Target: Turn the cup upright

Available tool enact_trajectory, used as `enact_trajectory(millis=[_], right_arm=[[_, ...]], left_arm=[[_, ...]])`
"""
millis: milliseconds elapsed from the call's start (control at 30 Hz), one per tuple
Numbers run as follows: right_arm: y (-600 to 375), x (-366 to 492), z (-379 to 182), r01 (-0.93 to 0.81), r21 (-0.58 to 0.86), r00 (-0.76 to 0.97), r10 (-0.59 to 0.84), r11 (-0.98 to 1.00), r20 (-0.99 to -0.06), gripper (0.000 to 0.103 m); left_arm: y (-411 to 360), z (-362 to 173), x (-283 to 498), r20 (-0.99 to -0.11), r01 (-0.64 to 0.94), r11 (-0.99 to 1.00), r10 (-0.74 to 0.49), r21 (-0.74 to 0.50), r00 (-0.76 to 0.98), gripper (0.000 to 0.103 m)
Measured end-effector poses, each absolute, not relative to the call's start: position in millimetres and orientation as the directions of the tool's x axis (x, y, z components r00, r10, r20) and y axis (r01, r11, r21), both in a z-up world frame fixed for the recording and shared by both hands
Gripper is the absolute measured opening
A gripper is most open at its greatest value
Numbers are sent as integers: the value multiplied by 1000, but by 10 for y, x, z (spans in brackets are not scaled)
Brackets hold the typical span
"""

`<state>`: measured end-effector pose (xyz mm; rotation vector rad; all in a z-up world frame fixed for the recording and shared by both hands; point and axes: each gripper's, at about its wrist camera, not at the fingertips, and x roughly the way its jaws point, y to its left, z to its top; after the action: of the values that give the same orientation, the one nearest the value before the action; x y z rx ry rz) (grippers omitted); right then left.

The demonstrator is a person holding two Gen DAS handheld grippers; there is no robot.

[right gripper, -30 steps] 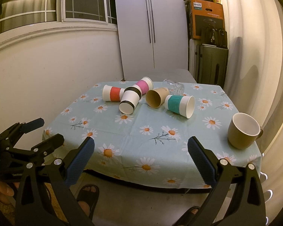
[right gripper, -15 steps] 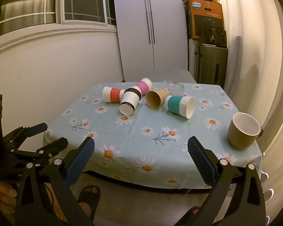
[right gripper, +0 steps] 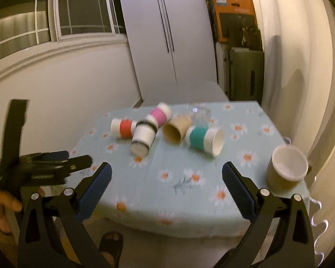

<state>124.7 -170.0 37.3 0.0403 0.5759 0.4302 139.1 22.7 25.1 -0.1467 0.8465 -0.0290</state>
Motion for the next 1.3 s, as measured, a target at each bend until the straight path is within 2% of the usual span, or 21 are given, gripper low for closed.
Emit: enact_trajectory(millis=[233,433,600,767,867,900,933,1033,1300], right_arm=[[-1643,1700,538,-419,159,735,437,894,-518,98],[-1535,2141,463,-437,208,649,467,875,-600,98],[-1470,2408,270,-445,209,609,466,870,-641,98],[-1535,2605,16,-450,262,550,496,854,-672,98],[-1564,2587,-69,-434,179,597,430,883,-677,98],[-1565,2573,-102,-437,159,602,419,885,-680,98],[-1573,2558,-154,-445,154,591,418,882,-690,98],[-1579,2565,-247,-455,171,551,427,874,-717,98],[-1713,2609,-227,-423,202,555,429,883,-713,98]], left_arm=[[302,170,2348,-850,-98,971,-139,-217,507,96],[366,-69,3019,-914,-152,968,-126,-198,385,96],[462,-257,3337,-936,-204,971,-43,-121,350,96],[547,-523,3545,-957,-243,964,-38,-111,287,95],[565,-623,3633,-961,-248,961,-47,-118,274,95],[562,-654,3662,-962,-243,962,-54,-122,268,88],[551,-684,3690,-966,-234,966,-48,-109,253,74],[508,-707,3766,-970,-206,974,-38,-90,241,64],[405,-751,3740,-974,-200,976,-42,-88,223,61]])
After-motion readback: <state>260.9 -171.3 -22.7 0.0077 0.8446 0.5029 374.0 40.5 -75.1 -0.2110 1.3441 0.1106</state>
